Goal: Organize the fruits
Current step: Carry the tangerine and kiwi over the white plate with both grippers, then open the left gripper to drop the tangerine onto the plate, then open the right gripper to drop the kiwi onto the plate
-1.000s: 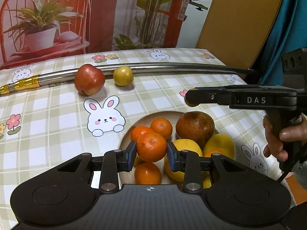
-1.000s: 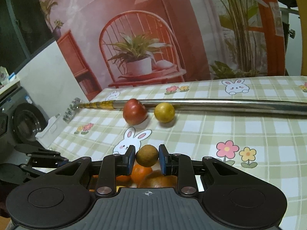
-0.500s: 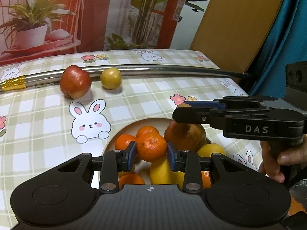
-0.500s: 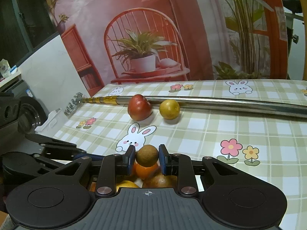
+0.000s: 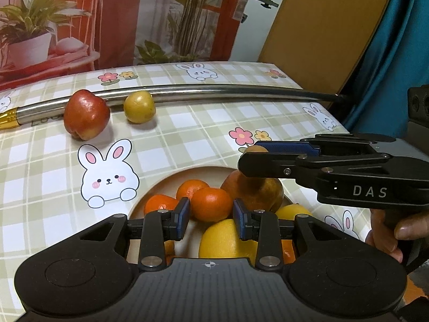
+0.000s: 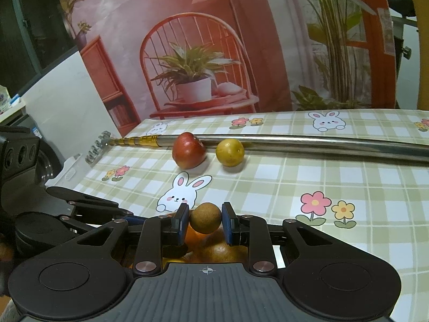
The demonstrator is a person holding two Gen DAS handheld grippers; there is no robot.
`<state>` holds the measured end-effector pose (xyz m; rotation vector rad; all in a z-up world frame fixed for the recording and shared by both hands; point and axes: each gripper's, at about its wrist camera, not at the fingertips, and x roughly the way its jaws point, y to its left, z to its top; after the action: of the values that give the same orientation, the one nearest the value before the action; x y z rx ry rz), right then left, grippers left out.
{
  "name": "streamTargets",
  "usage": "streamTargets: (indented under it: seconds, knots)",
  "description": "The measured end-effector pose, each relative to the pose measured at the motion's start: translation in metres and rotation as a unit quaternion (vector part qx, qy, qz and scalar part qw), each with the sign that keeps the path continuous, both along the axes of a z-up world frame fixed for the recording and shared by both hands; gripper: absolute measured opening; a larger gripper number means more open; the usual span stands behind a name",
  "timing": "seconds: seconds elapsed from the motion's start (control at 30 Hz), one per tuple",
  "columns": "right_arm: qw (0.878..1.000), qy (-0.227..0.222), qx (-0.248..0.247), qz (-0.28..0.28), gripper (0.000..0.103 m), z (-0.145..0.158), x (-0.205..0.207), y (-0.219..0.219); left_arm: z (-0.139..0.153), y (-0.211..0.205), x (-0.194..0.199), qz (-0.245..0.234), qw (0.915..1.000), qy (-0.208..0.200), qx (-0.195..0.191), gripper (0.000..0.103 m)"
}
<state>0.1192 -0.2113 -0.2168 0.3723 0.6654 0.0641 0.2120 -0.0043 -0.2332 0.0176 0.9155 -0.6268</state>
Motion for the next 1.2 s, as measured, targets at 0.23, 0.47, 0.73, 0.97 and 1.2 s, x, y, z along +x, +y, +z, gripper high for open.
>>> streamTargets:
  seconds: [0.23,0.47,0.73,0.97,1.2]
  knots:
    - [1.0,0.002,-0.004,0.01,0.024,0.003,-0.001,0.004,0.014,0.02,-0.007,0.02,0.9996,-0.019,-0.009,0.036]
    - [0.999,0.007,-0.028,0.044,0.024,0.009,0.008,0.03,0.028,0.066,-0.024,0.118,0.9926,-0.028,-0.007,0.037]
    - [0.99,0.024,-0.088,0.108,0.024,0.008,0.016,0.082,0.029,0.101,-0.047,0.19,0.9813,-0.025,-0.019,0.037]
    - [0.986,0.047,-0.115,0.111,0.024,0.003,0.02,0.098,0.028,0.113,-0.052,0.2,0.9787,-0.029,-0.037,0.037]
    - [0.984,0.058,-0.131,0.108,0.024,0.002,0.019,0.104,0.022,0.116,-0.061,0.201,0.9782,-0.031,-0.042,0.037]
